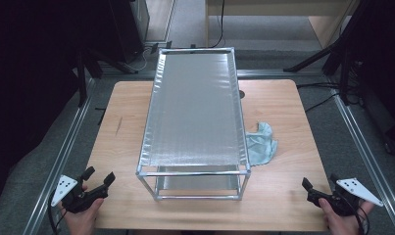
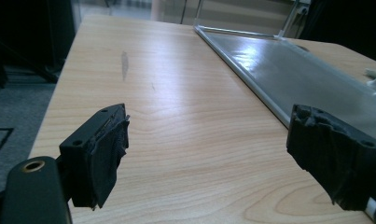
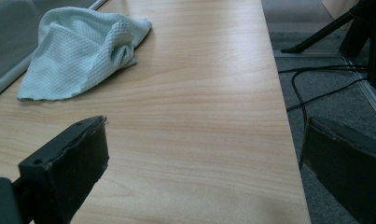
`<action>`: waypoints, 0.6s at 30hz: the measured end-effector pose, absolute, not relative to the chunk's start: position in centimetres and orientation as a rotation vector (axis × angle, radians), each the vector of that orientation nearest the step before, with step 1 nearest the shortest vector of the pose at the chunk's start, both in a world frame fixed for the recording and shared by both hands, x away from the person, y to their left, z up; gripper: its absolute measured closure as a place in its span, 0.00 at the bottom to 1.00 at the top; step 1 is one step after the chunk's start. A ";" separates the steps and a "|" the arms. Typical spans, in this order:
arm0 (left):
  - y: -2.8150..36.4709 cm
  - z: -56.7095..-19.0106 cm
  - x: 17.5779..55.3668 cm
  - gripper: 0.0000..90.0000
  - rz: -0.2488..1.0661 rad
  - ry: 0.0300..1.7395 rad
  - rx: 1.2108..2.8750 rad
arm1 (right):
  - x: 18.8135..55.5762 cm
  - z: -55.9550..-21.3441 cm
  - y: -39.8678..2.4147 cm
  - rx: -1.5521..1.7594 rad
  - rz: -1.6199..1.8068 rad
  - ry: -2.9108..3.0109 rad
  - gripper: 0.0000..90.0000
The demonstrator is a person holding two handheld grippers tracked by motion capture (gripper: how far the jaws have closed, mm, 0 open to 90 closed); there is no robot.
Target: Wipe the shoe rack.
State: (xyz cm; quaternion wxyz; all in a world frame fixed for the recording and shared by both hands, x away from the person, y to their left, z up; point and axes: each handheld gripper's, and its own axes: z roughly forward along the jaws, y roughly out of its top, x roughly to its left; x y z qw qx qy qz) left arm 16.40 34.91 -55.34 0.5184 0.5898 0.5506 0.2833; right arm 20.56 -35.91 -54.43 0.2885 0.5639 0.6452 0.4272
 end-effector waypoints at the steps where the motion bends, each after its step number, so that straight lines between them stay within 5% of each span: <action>1: 34.9 -55.4 16.4 0.13 0.671 1.323 1.411 | 20.5 -54.4 -35.9 1.507 1.137 1.723 0.01; 18: 34.4 -55.8 16.5 0.10 0.672 1.312 1.443 | 20.5 -54.6 -35.8 1.519 1.147 1.723 0.01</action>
